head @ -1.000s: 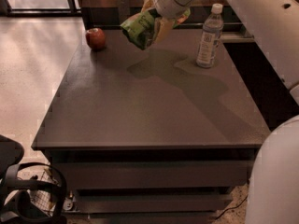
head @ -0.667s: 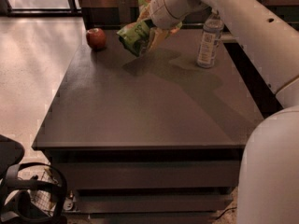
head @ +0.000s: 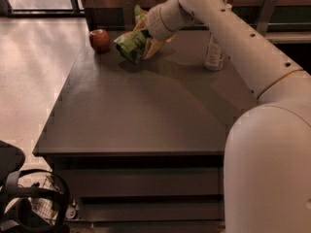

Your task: Move green rice chip bag near apple

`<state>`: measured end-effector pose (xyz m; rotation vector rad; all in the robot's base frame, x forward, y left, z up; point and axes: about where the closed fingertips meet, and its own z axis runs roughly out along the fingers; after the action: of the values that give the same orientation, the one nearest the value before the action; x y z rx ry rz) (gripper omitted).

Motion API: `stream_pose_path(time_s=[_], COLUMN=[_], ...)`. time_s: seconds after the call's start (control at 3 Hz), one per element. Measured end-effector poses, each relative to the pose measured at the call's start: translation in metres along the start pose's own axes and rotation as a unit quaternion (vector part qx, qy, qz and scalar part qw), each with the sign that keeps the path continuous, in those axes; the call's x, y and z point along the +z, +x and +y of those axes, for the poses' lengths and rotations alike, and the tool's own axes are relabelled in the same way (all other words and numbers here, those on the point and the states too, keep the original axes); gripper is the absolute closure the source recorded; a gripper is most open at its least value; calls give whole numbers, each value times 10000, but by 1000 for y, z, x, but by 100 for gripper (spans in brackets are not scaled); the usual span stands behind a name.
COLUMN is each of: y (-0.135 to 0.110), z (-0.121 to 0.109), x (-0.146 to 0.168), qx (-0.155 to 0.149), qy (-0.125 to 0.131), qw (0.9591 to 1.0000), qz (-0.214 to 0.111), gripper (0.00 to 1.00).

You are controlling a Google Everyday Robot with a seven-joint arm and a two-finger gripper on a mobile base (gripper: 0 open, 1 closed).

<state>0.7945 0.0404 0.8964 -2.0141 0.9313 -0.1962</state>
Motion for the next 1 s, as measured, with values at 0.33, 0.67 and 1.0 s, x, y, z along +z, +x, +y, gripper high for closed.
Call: stream_pose_path(time_s=[0.33,0.67,1.0], y=[-1,-2,-4], z=[0,1,3], x=[10,14,19], qx=[-27,-30,-30], qy=[6,-12,-38], qw=[10000,10000,10000], qz=[-17,-41,-70], gripper=[83,53,21])
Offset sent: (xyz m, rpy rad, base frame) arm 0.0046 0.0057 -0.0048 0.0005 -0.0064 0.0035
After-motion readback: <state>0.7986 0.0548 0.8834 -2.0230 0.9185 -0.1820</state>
